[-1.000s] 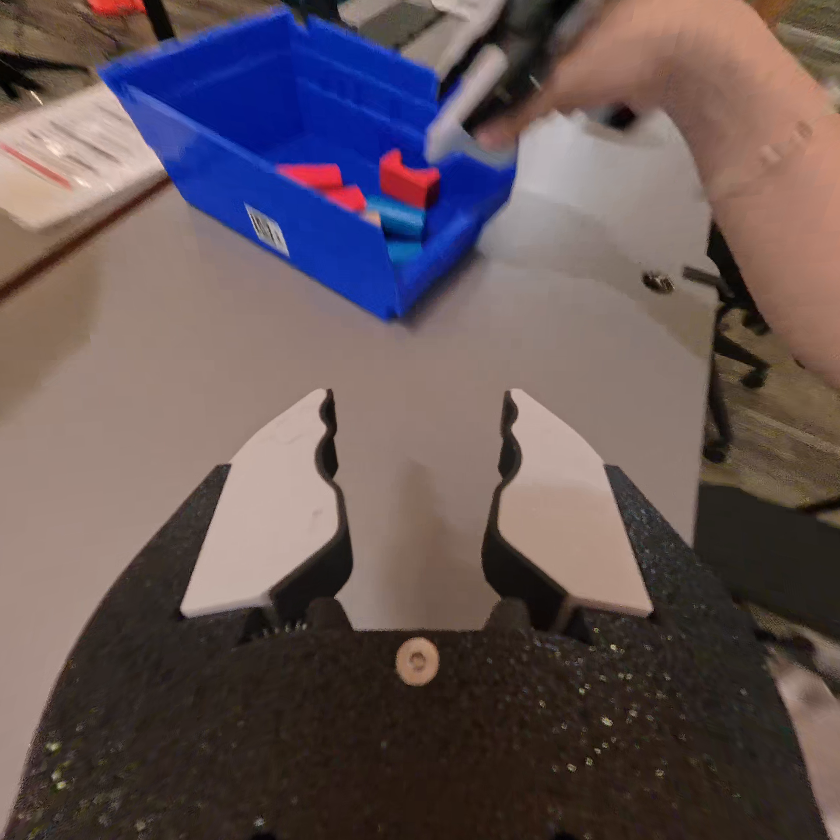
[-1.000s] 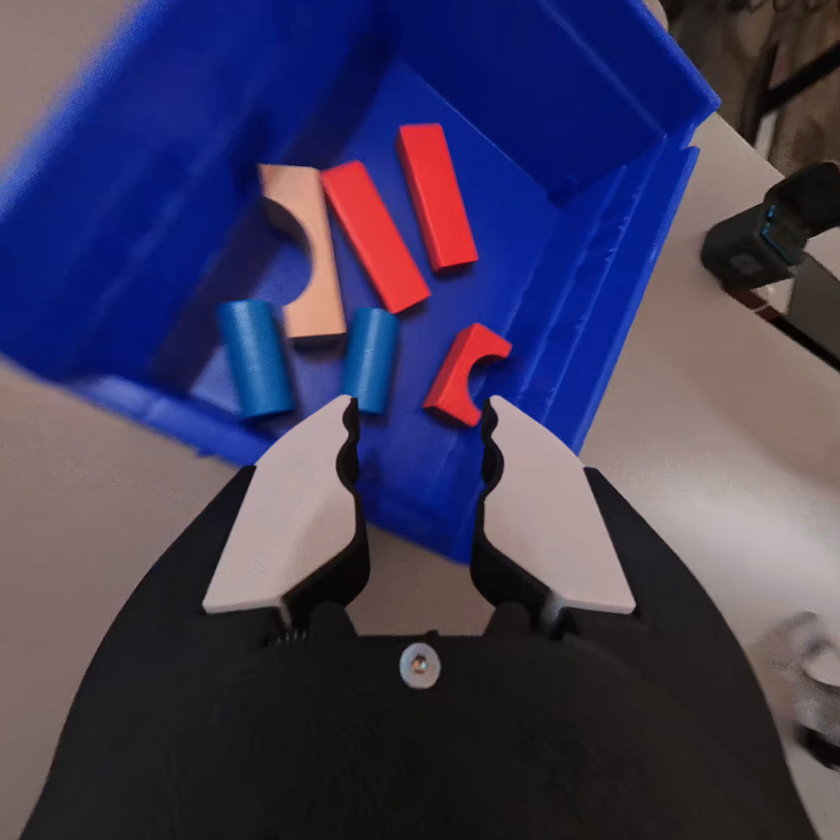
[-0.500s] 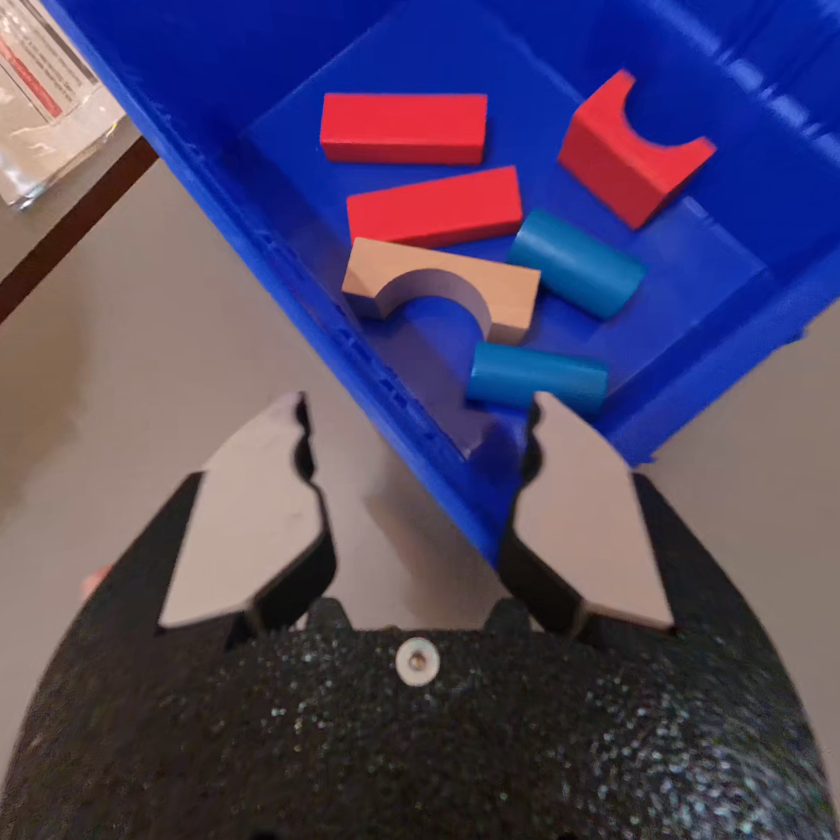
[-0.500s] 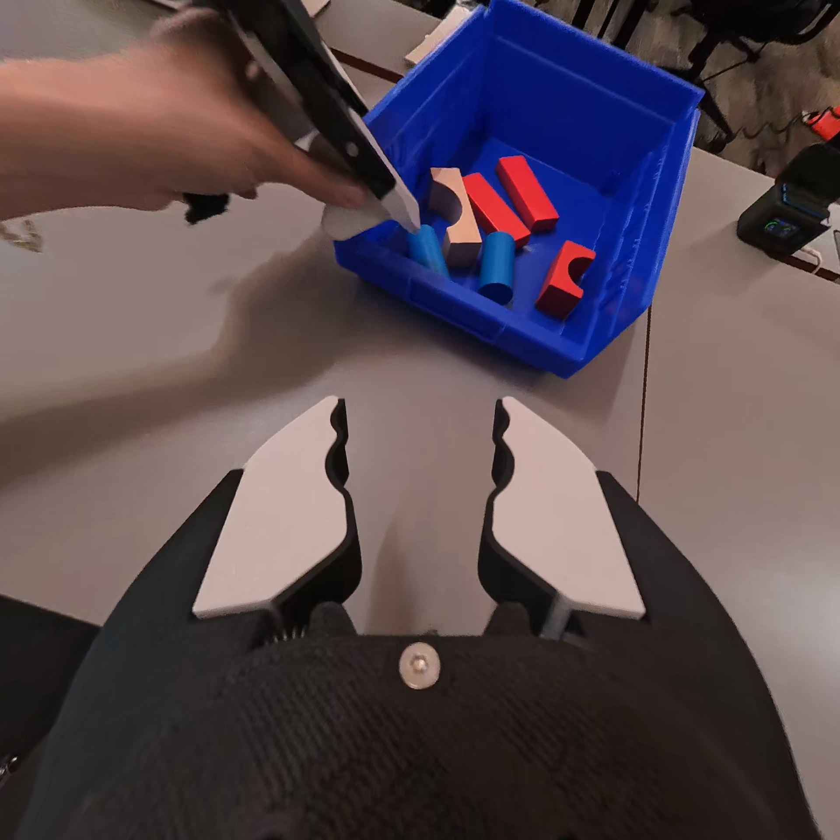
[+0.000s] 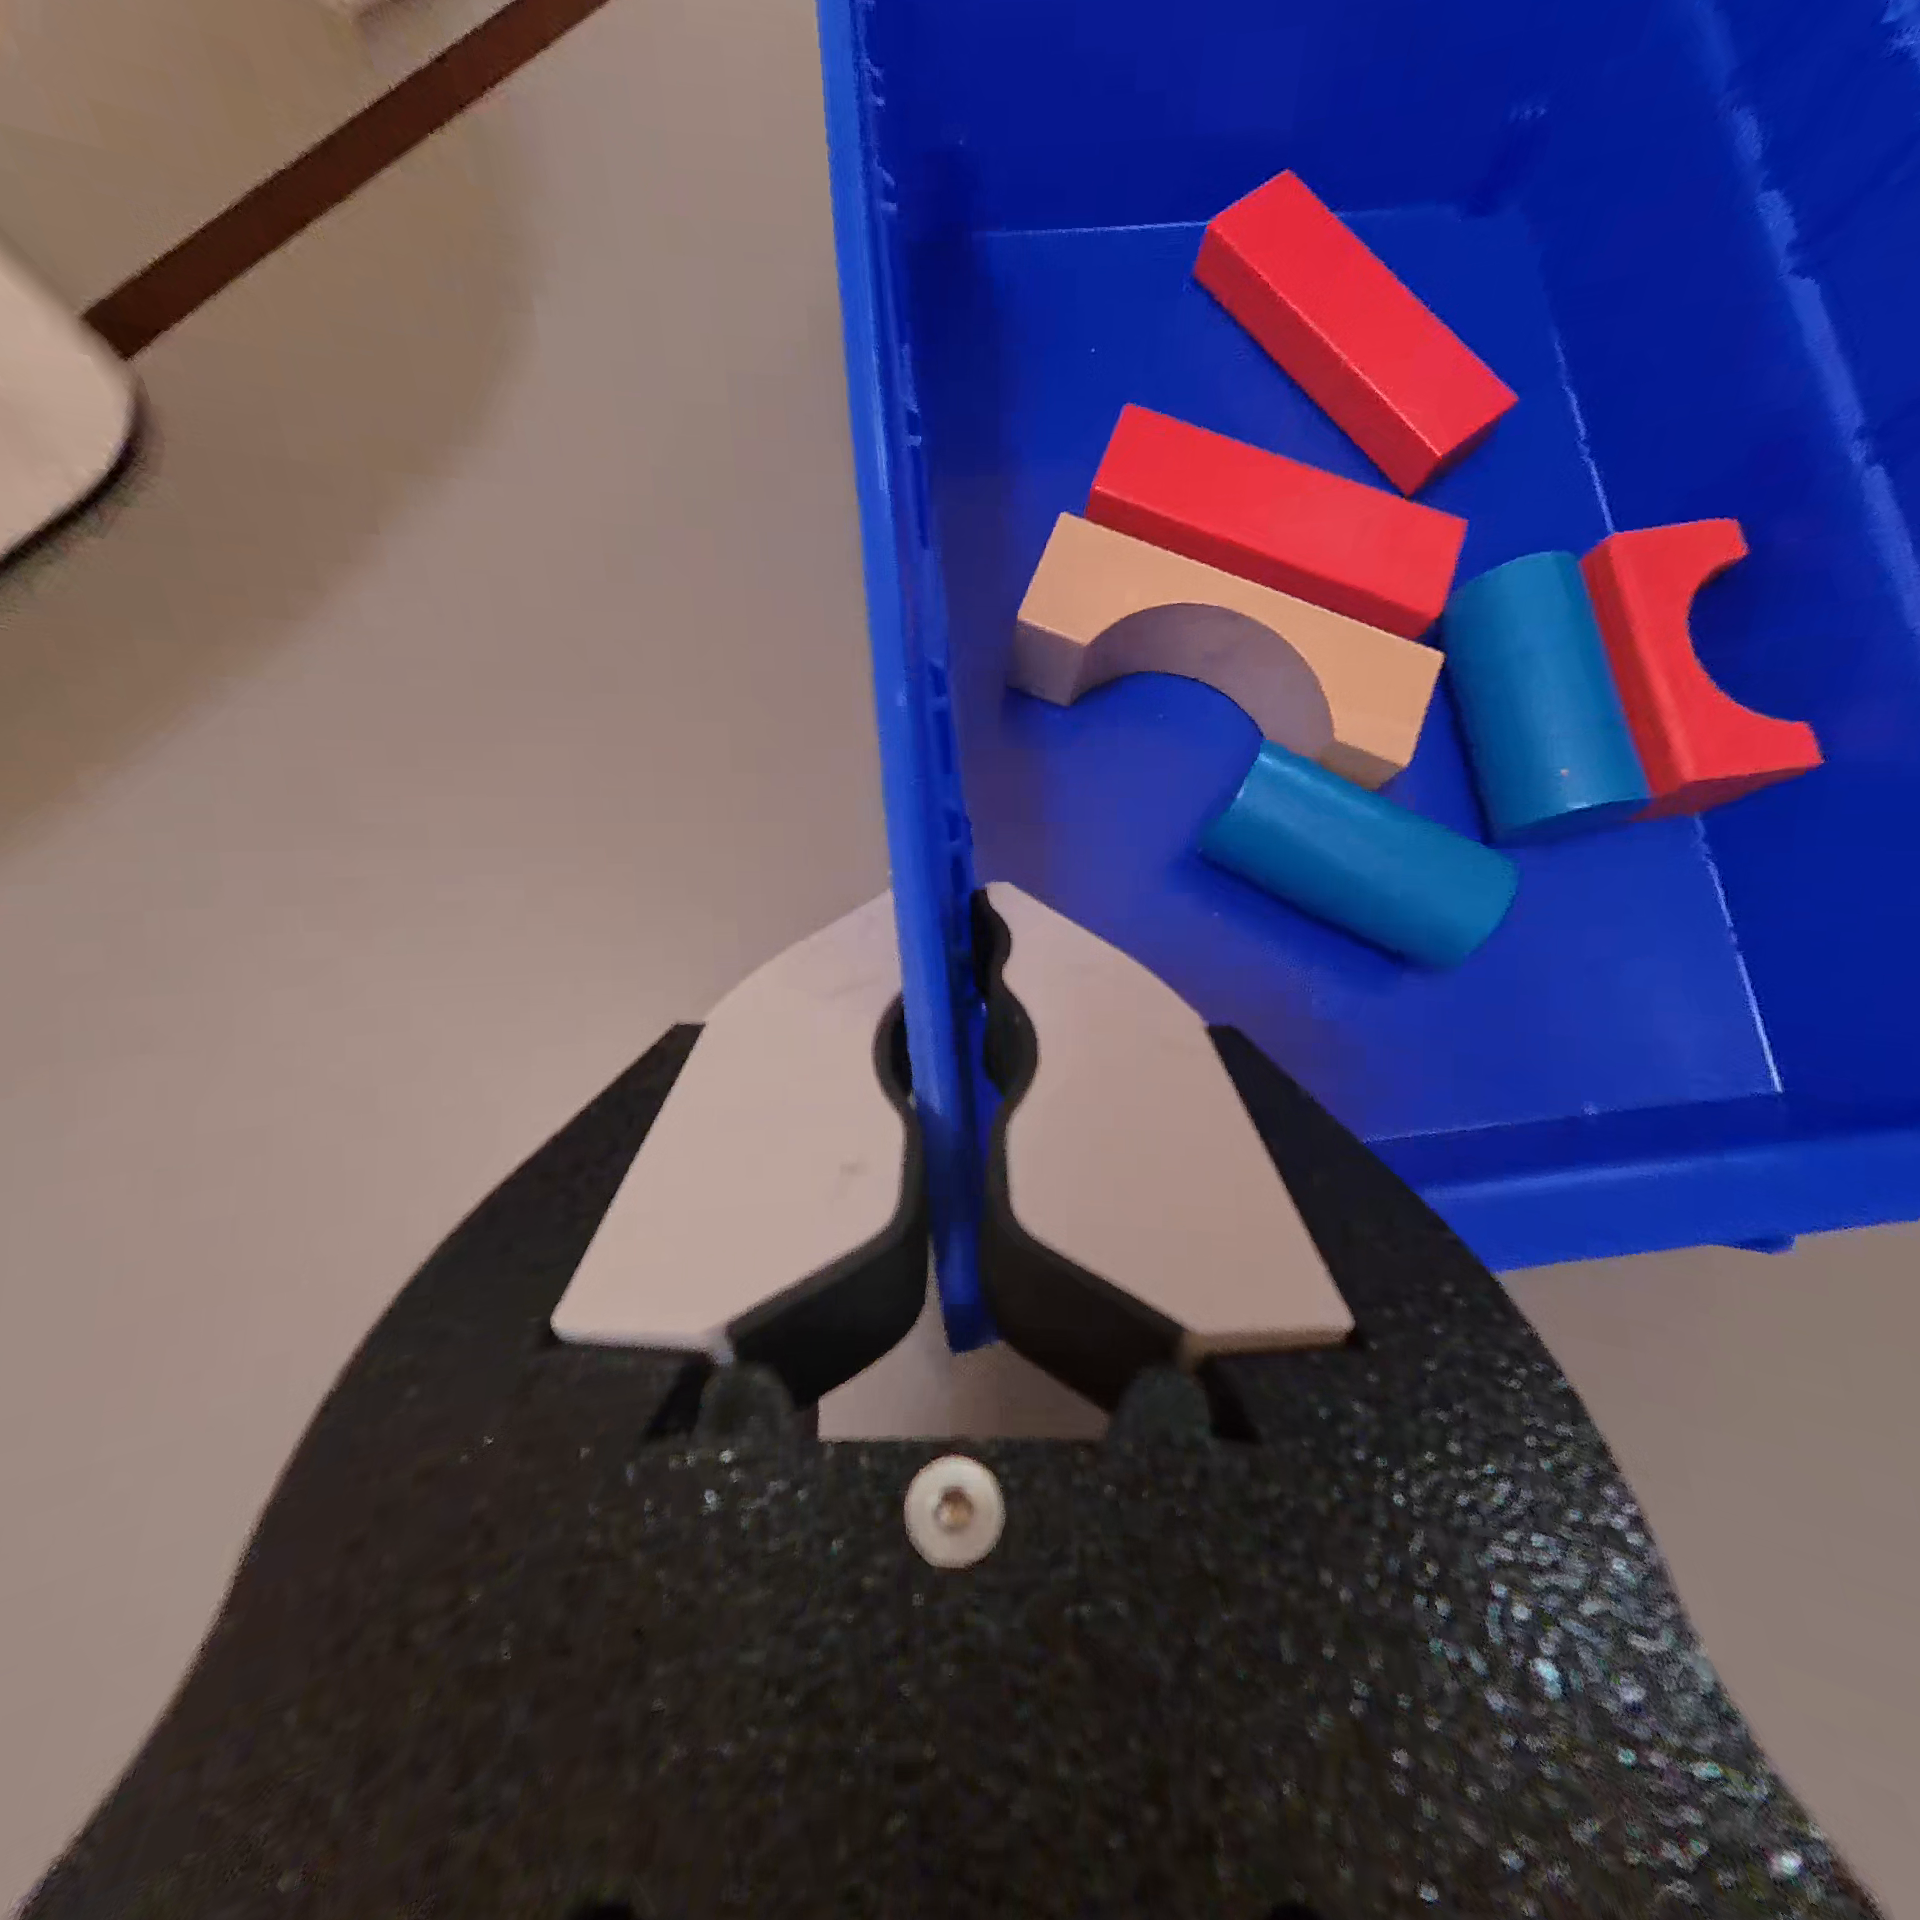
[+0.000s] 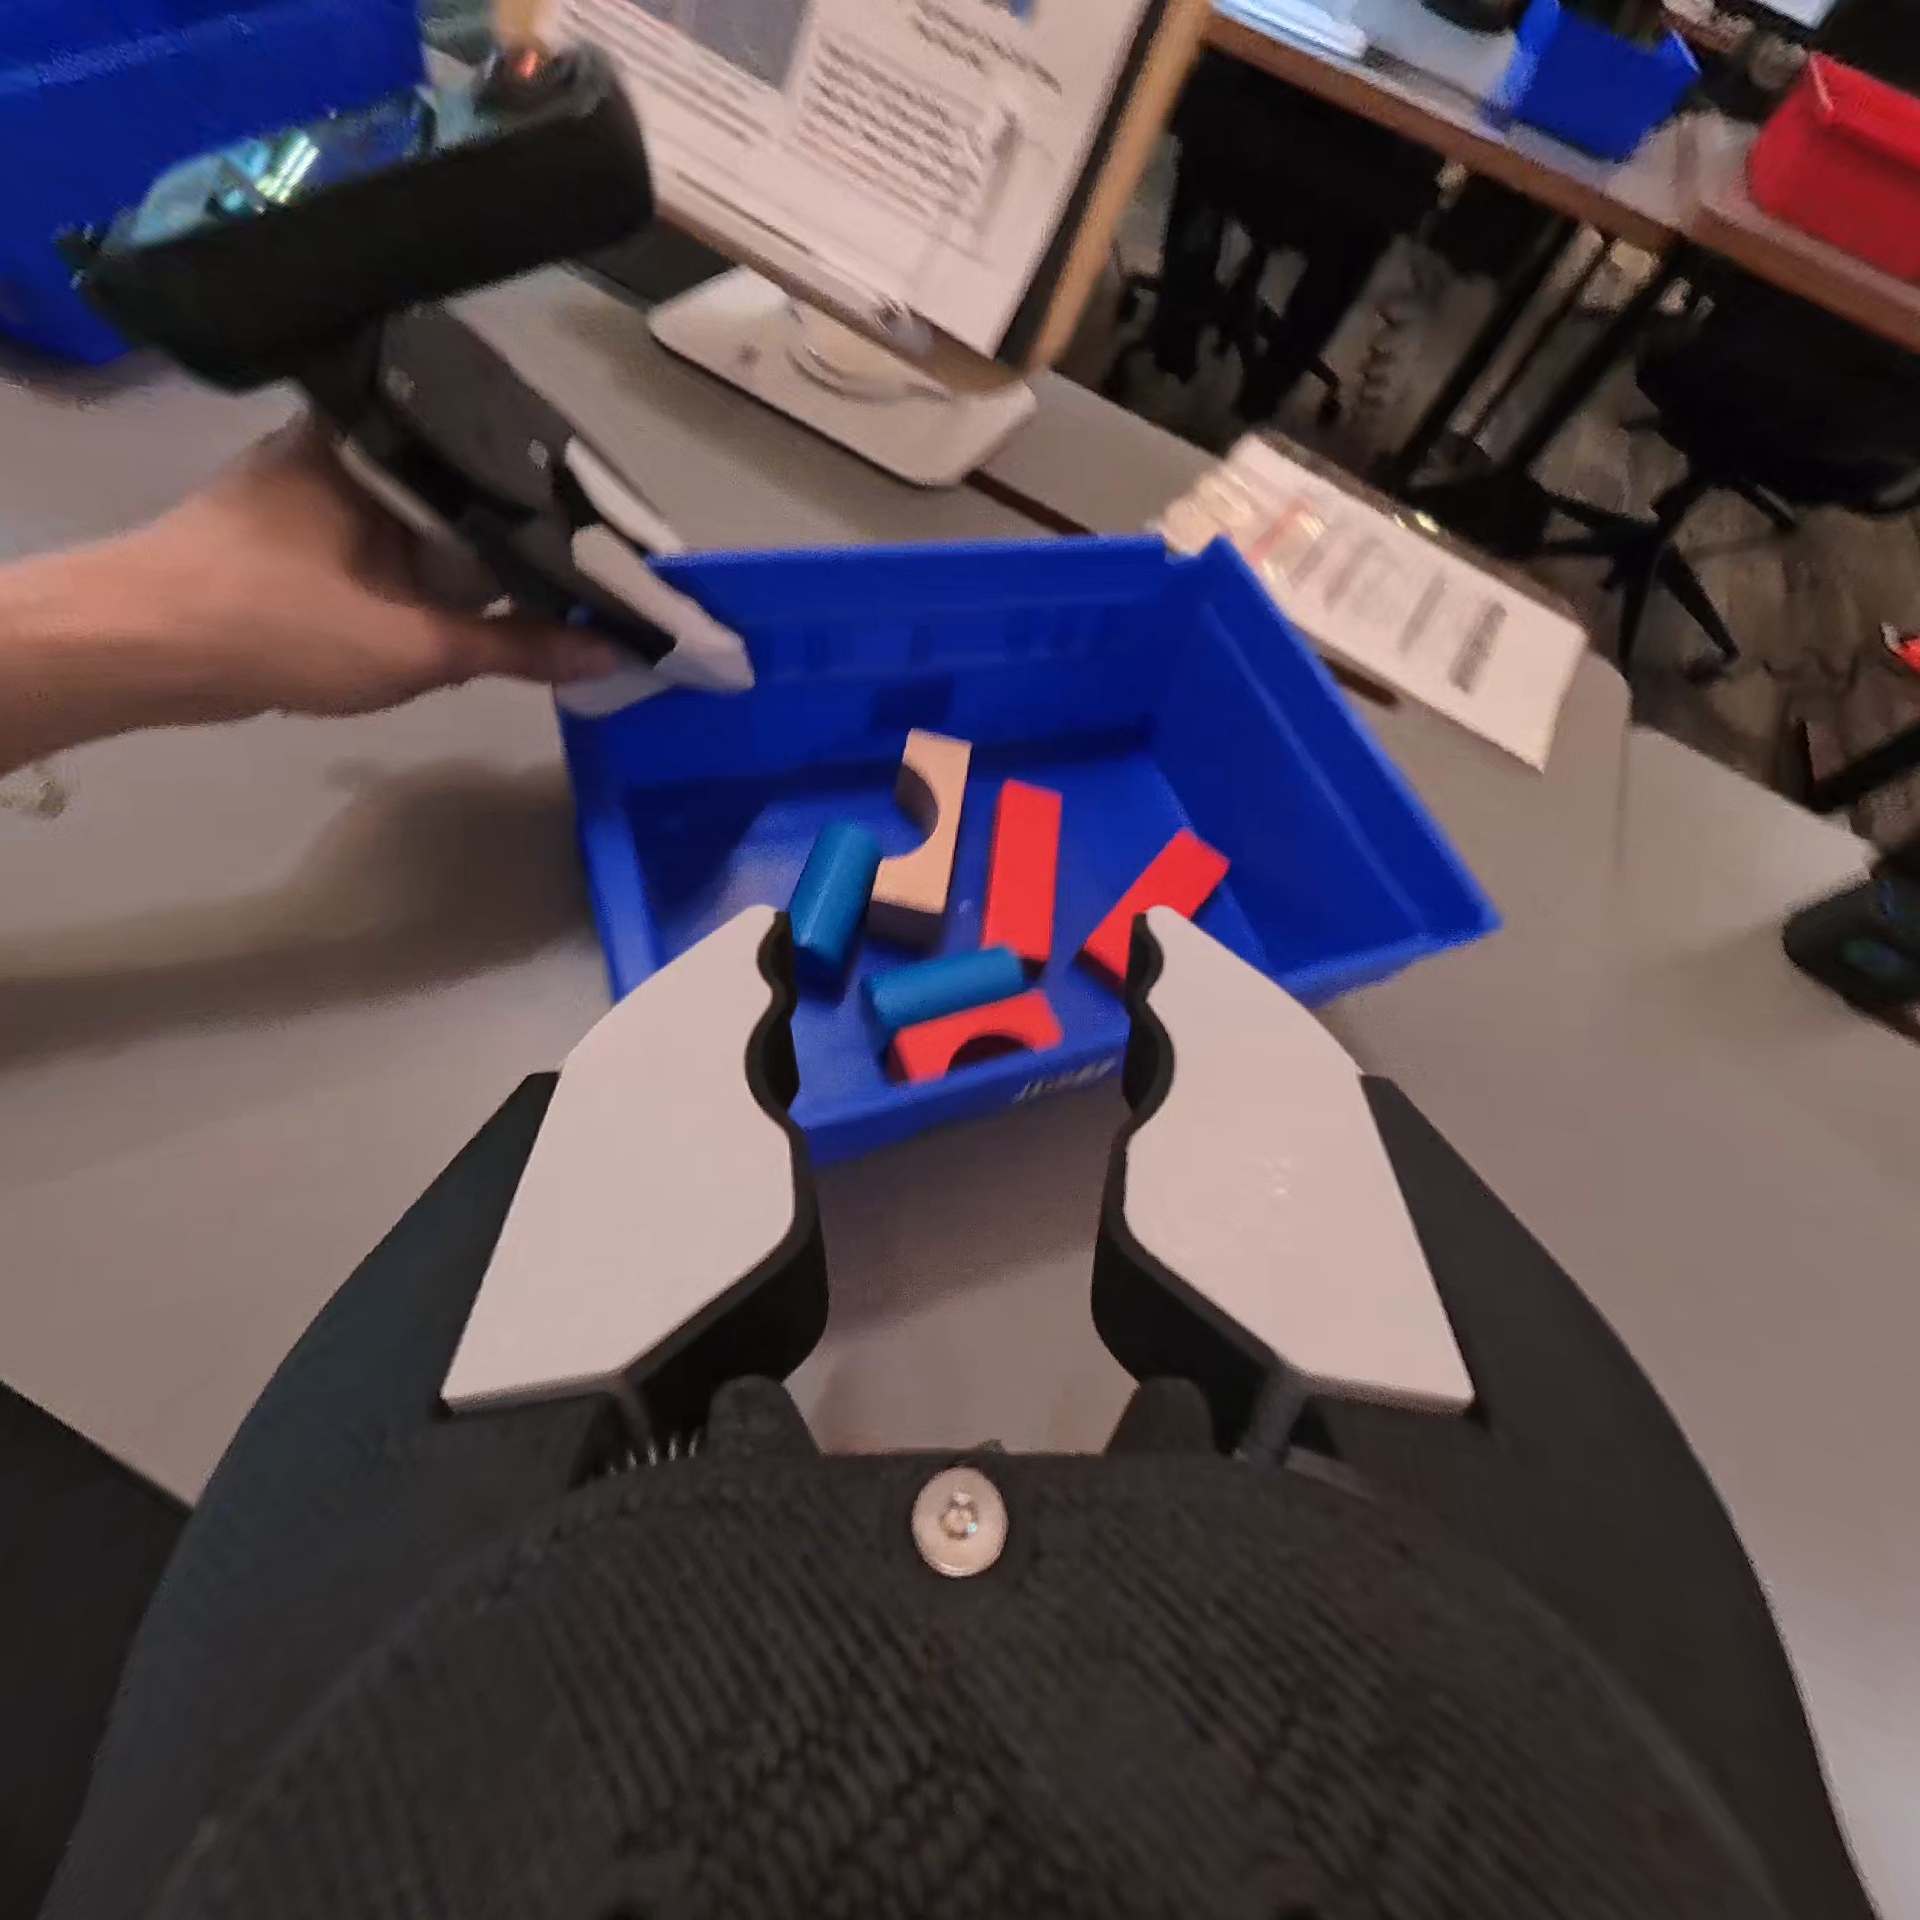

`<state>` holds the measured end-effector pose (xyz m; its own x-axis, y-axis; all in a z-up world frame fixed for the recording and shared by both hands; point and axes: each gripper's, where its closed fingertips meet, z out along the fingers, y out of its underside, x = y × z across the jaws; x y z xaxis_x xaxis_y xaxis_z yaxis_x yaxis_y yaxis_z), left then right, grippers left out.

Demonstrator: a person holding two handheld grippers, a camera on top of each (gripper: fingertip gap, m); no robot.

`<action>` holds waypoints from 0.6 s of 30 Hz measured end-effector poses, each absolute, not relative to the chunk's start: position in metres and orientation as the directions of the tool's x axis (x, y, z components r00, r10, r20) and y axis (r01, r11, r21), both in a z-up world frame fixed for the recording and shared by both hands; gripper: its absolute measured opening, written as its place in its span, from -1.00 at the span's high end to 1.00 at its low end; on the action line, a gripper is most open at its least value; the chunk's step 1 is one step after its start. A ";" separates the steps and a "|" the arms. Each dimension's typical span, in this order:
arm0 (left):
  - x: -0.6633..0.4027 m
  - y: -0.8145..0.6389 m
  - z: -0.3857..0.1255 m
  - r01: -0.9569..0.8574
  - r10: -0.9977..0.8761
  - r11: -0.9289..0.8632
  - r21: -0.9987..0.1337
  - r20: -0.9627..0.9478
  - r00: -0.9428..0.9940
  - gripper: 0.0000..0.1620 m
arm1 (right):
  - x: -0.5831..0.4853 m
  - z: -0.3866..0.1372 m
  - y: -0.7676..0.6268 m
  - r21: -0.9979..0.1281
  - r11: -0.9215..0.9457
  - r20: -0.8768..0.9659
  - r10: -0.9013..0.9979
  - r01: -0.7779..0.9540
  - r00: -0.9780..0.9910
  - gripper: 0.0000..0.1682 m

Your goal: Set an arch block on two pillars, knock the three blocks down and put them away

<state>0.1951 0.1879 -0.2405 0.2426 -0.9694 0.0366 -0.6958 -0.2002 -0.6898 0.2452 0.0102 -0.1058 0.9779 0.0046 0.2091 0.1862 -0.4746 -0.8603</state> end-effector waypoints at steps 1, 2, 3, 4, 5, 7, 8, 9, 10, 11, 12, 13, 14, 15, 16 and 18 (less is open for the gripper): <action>0.171 0.191 -0.240 -0.693 -0.966 -0.209 -0.689 0.035 0.257 0.93 | 0.230 -0.097 0.028 -0.862 -0.464 0.211 0.040 0.205 0.977 0.27; 0.147 0.194 -0.240 -0.691 -0.961 -0.220 -0.688 0.033 0.274 0.93 | 0.214 -0.086 0.048 -0.869 -0.442 0.213 0.071 0.222 0.974 0.26; 0.122 0.197 -0.240 -0.686 -0.955 -0.237 -0.688 0.036 0.295 0.93 | 0.195 -0.073 0.069 -0.881 -0.410 0.211 0.104 0.235 0.972 0.24; 0.098 0.200 -0.240 -0.676 -0.946 -0.260 -0.690 0.043 0.321 0.93 | 0.174 -0.059 0.090 -0.894 -0.373 0.207 0.145 0.248 0.967 0.21; 0.075 0.201 -0.240 -0.664 -0.936 -0.284 -0.691 0.050 0.349 0.94 | 0.152 -0.045 0.113 -0.910 -0.328 0.199 0.194 0.254 0.961 0.18; 0.030 0.202 -0.240 -0.640 -0.914 -0.327 -0.696 0.061 0.401 0.94 | 0.102 -0.018 0.160 -0.947 -0.240 0.136 0.297 0.212 0.945 0.13; 0.009 0.202 -0.240 -0.627 -0.902 -0.348 -0.697 0.065 0.428 0.94 | 0.076 -0.007 0.183 -0.960 -0.227 0.075 0.353 0.163 0.932 0.10; -0.011 0.201 -0.239 -0.614 -0.888 -0.366 -0.699 0.066 0.455 0.94 | 0.052 -0.001 0.207 -0.963 -0.239 0.023 0.398 0.128 0.917 0.10; -0.030 0.199 -0.239 -0.600 -0.874 -0.385 -0.701 0.068 0.482 0.94 | 0.029 0.001 0.232 -0.957 -0.267 -0.011 0.433 0.117 0.901 0.10; -0.047 0.198 -0.239 -0.587 -0.859 -0.403 -0.702 0.070 0.507 0.94 | 0.010 -0.001 0.258 -0.945 -0.305 -0.034 0.453 0.119 0.891 0.10; -0.063 0.196 -0.239 -0.576 -0.846 -0.418 -0.703 0.069 0.529 0.93 | -0.007 -0.006 0.285 -0.928 -0.352 -0.058 0.452 0.118 0.890 0.08; -0.077 0.195 -0.239 -0.564 -0.832 -0.432 -0.703 0.069 0.551 0.94 | -0.023 -0.015 0.312 -0.906 -0.413 -0.108 0.434 0.091 0.895 0.07; -0.090 0.193 -0.239 -0.551 -0.817 -0.447 -0.704 0.071 0.573 0.94 | -0.041 -0.027 0.336 -0.874 -0.483 -0.173 0.426 0.061 0.888 0.06; -0.102 0.192 -0.238 -0.536 -0.802 -0.461 -0.707 0.074 0.592 0.94 | -0.056 -0.042 0.359 -0.838 -0.544 -0.213 0.414 0.052 0.885 0.04; -0.112 0.191 -0.238 -0.522 -0.789 -0.473 -0.710 0.077 0.610 0.94 | -0.065 -0.060 0.382 -0.804 -0.592 -0.219 0.376 0.051 0.900 0.03; -0.130 0.189 -0.238 -0.505 -0.766 -0.489 -0.711 0.073 0.638 0.94 | -0.079 -0.104 0.418 -0.723 -0.691 -0.249 0.279 0.014 0.927 0.01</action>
<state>-0.1298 0.1888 -0.2378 0.6384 -0.7663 0.0728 -0.5054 -0.4886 -0.7112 -0.0791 0.4181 -0.1042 0.9273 0.2793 -0.2493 0.0138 -0.6911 -0.7227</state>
